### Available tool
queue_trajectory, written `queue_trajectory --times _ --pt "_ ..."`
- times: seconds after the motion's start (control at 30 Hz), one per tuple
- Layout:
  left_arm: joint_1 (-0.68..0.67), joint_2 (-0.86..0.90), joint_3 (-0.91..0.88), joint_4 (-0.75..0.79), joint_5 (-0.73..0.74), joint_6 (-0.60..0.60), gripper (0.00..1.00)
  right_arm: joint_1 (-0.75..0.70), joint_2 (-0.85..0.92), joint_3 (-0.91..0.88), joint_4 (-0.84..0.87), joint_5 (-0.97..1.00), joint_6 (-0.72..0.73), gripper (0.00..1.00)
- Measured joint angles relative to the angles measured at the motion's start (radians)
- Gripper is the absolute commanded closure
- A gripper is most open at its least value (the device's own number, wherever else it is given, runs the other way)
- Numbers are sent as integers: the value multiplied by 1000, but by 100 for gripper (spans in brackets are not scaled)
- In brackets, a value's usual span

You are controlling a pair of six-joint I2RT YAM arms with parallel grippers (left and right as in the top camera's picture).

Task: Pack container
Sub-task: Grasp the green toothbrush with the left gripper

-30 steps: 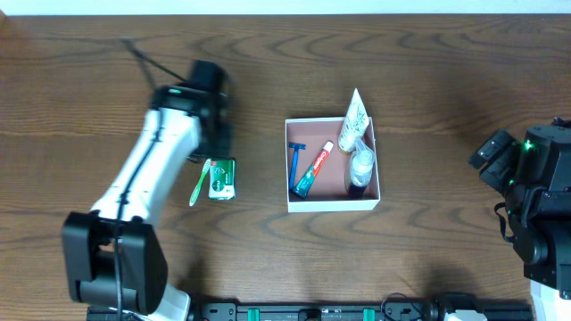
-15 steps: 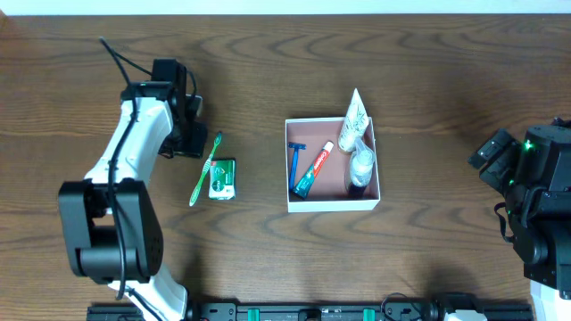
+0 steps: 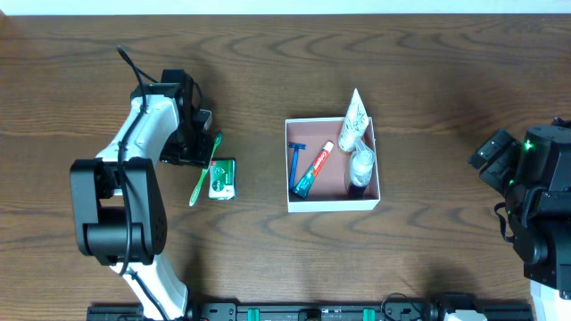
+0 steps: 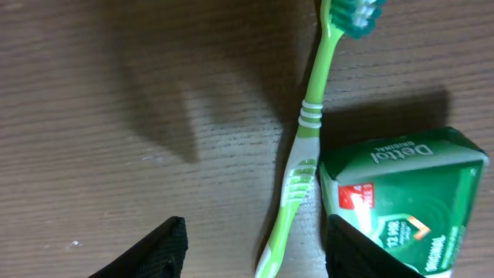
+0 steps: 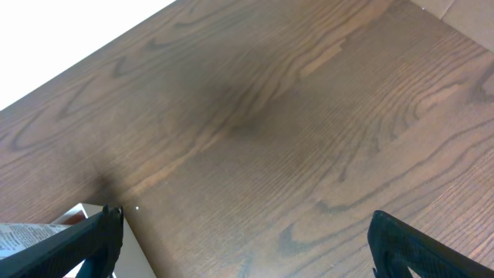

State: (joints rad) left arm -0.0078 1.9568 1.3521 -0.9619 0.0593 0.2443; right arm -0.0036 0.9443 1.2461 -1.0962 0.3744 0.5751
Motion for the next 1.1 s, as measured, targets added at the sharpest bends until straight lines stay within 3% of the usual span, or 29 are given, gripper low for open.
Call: queue_trajectory --times 0.47,0.63,0.87,1.1 --pt "-11 82 -5 0 18 1 59 0 0 0 0 0 0 1" --pt "-32 82 -5 3 23 3 94 0 0 0 0 0 0 1" --pt "-35 82 -3 -8 31 12 94 0 0 0 0 0 0 1" --pt "-36 63 138 -190 31 -64 94 0 0 0 0 0 0 1"
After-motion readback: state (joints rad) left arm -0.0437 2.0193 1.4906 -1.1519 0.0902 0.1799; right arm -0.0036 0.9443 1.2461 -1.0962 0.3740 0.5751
